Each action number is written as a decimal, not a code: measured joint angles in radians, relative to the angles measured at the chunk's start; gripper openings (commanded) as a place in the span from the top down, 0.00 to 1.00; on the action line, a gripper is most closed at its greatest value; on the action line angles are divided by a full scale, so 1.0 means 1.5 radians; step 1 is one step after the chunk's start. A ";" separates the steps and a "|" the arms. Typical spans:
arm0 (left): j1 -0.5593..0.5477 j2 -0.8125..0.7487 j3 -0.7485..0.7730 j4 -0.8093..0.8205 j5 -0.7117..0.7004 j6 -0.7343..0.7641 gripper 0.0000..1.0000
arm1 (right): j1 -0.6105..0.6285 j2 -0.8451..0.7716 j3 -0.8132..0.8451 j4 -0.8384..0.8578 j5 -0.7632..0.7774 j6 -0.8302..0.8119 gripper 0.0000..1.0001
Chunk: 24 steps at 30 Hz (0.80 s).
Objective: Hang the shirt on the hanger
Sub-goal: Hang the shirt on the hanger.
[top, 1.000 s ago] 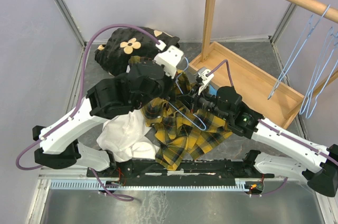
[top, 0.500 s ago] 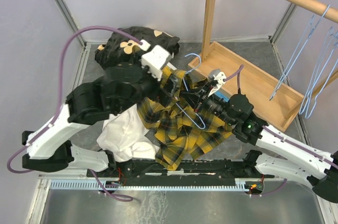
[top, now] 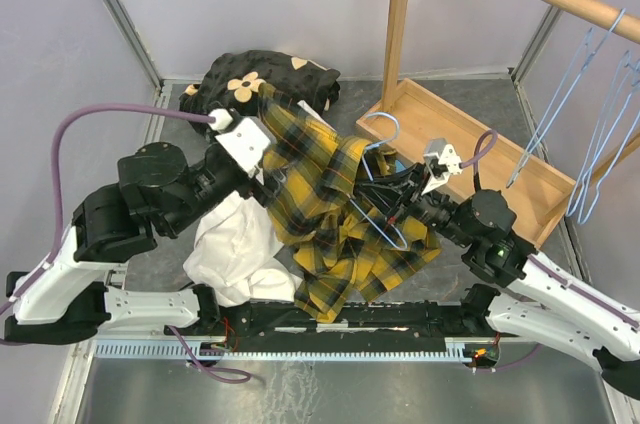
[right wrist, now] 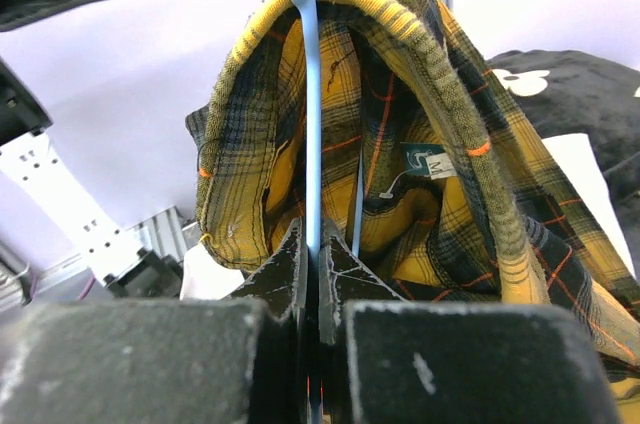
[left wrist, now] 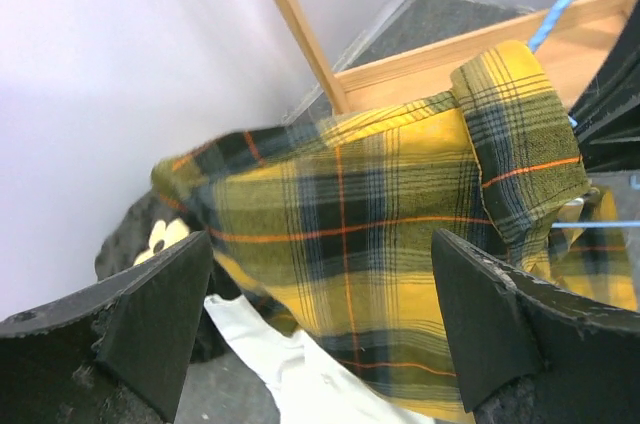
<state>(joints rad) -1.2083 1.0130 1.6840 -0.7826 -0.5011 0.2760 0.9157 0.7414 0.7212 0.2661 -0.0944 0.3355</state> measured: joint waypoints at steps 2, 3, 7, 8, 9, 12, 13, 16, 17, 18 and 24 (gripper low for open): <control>0.000 -0.007 -0.020 0.013 0.026 0.043 0.06 | 0.000 -0.008 0.000 -0.014 -0.021 0.000 1.00; 0.000 -0.011 -0.030 0.020 0.045 0.064 0.08 | 0.000 -0.012 0.000 -0.022 -0.033 0.000 1.00; 0.000 -0.022 -0.068 0.040 0.129 0.140 0.12 | 0.000 -0.027 0.000 -0.054 -0.073 0.001 1.00; 0.000 -0.028 -0.077 0.041 0.147 0.159 0.13 | 0.000 -0.031 0.000 -0.060 -0.080 0.002 1.00; 0.000 -0.035 -0.086 0.043 0.167 0.178 0.14 | 0.000 -0.035 0.000 -0.067 -0.090 0.002 1.00; 0.000 -0.056 -0.103 0.046 0.222 0.224 0.16 | 0.000 -0.045 0.000 -0.085 -0.119 0.004 1.00; 0.000 -0.060 -0.105 0.045 0.234 0.235 0.18 | 0.000 -0.046 0.000 -0.090 -0.129 0.004 1.00; 0.000 -0.062 -0.106 0.042 0.270 0.256 0.24 | 0.000 -0.047 0.003 -0.114 -0.162 0.003 1.00; 0.000 -0.062 -0.106 0.038 0.281 0.261 0.25 | 0.000 -0.047 0.004 -0.122 -0.171 0.003 1.00; 0.000 -0.061 -0.106 0.033 0.291 0.268 0.27 | 0.000 -0.046 0.006 -0.130 -0.182 0.003 1.00; 0.000 -0.041 -0.106 -0.010 0.335 0.286 0.30 | 0.000 -0.042 0.019 -0.157 -0.234 0.003 1.00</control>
<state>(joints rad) -1.2087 0.9516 1.5253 -0.7975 0.0021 0.7052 0.9154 0.6781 0.7498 0.0307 -0.4450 0.3397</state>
